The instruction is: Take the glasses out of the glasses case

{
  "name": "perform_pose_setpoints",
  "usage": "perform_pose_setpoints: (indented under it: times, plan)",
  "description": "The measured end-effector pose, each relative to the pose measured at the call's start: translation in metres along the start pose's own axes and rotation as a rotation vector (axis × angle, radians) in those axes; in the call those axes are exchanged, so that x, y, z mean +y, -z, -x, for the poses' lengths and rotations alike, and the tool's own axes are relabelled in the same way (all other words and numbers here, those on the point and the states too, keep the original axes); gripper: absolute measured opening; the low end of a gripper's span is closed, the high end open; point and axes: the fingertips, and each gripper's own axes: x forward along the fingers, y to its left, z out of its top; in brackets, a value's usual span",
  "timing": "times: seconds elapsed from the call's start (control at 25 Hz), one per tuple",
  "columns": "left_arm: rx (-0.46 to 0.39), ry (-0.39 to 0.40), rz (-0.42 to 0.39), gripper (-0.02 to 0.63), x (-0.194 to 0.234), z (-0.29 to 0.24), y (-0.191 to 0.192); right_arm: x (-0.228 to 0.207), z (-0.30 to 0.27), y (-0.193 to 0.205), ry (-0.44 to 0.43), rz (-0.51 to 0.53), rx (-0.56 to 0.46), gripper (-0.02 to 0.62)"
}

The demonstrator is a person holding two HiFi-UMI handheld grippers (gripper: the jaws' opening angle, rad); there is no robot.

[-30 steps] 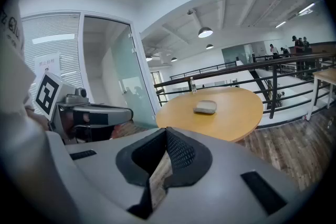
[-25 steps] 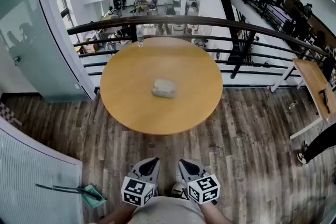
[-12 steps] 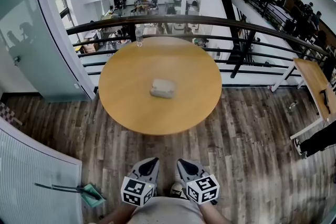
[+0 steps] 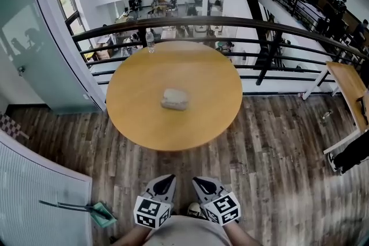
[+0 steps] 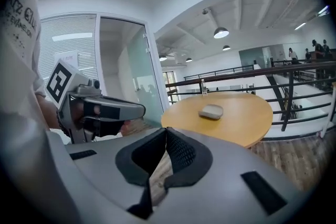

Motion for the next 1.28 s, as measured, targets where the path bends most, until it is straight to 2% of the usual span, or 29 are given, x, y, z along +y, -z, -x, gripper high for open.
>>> perform_pose_setpoints:
  times: [0.16,0.44,0.6,0.92,1.12,1.28]
  plan:
    - [0.006,-0.017,0.001,0.025,0.006,-0.006,-0.002,-0.014,-0.005,-0.001,-0.02,-0.049,-0.017,0.025]
    - [0.026,-0.031,0.028,0.025,0.064,-0.037,-0.004,-0.034,-0.062,-0.003,-0.051,-0.059,0.017,0.025]
    - [0.022,-0.003,0.026,0.025,0.111,-0.072,-0.018,-0.056,-0.114,-0.01,-0.023,-0.083,0.035,0.025]
    - [0.009,0.045,-0.012,0.025,0.233,-0.133,-0.072,-0.109,-0.235,-0.077,0.053,-0.103,-0.003,0.025]
    - [0.0,0.06,-0.025,0.025,0.288,-0.154,-0.095,-0.138,-0.276,-0.108,0.124,-0.102,-0.035,0.025]
    - [-0.008,0.077,-0.012,0.025,0.315,-0.171,-0.109,-0.152,-0.294,-0.124,0.165,-0.095,-0.045,0.025]
